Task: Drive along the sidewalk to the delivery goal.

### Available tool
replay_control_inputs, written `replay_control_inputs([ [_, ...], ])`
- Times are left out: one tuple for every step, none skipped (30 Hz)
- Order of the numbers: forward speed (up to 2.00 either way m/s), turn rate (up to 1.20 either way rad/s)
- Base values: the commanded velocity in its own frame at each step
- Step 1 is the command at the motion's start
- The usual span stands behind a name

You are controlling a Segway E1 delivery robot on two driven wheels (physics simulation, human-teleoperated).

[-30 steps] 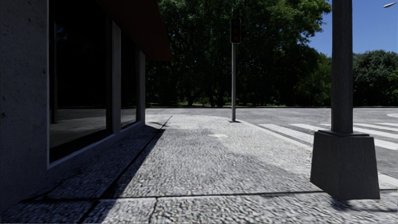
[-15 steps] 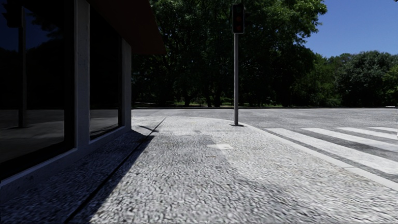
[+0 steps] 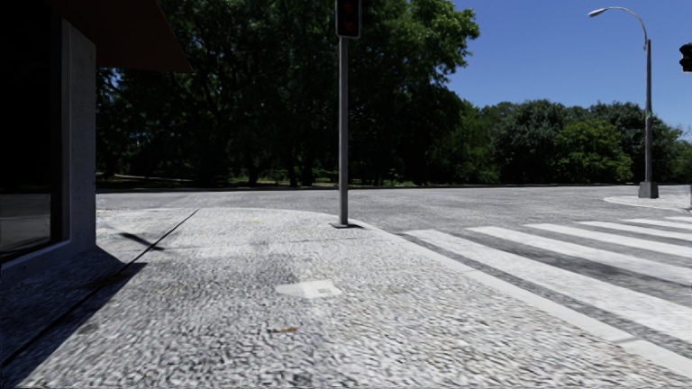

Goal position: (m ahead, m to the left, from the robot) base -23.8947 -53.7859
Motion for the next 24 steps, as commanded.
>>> replay_control_inputs([
  [2.0, -0.54],
  [2.0, -0.54],
  [1.99, -0.55],
  [1.99, -0.55],
  [1.8, -0.56],
  [1.65, -0.57],
  [1.6, -0.57],
  [1.6, -0.57],
  [1.58, -0.57],
  [1.57, -0.57],
  [1.57, -0.57],
  [1.57, -0.57],
  [1.57, -0.57],
  [1.57, -0.57],
  [1.57, -0.57],
  [1.57, -0.57],
  [1.57, -0.57],
  [1.56, -0.57],
  [1.56, -0.57],
  [1.56, -0.57],
  [1.56, -0.57],
  [1.56, -0.57],
  [1.56, -0.57],
  [1.56, -0.57],
])
